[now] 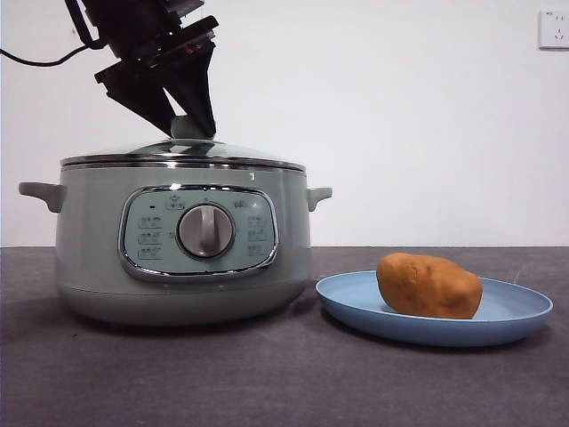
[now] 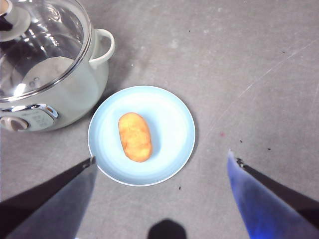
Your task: Take the potato out from the steamer,put the potato on the plate,close the lid
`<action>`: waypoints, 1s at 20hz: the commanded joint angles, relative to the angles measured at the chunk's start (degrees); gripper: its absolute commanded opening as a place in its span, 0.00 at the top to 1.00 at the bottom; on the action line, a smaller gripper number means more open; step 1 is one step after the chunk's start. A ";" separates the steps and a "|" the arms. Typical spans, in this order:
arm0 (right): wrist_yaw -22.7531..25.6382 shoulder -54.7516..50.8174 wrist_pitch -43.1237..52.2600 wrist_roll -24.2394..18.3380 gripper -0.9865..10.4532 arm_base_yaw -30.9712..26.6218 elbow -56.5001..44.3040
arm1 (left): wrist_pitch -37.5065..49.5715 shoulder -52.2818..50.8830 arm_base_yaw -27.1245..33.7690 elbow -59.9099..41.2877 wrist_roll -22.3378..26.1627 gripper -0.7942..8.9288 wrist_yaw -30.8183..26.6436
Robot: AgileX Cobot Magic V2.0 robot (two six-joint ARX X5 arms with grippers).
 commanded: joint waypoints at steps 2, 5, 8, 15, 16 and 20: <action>0.24 -0.02 0.31 -0.35 0.53 0.02 -0.09 | -0.22 1.14 1.11 -1.33 0.28 0.93 -0.42; 0.15 -0.02 0.28 -0.28 0.53 0.02 -0.09 | 0.11 1.14 1.01 -1.33 -1.14 0.91 1.46; 0.13 -0.02 0.28 -0.24 0.53 0.02 -0.09 | 0.37 1.14 1.03 -1.33 -4.76 0.43 1.31; 0.11 -0.02 0.24 -0.22 0.53 0.02 -0.09 | 1.05 0.61 1.03 -1.29 -5.49 0.39 1.29; 0.11 -0.02 0.24 -0.22 0.53 0.02 -0.09 | 1.25 -0.24 1.03 -1.29 -5.46 0.39 1.31; -0.13 -0.02 0.61 -0.28 0.53 0.02 -0.09 | 1.38 -5.99 1.01 0.59 -5.46 0.39 1.44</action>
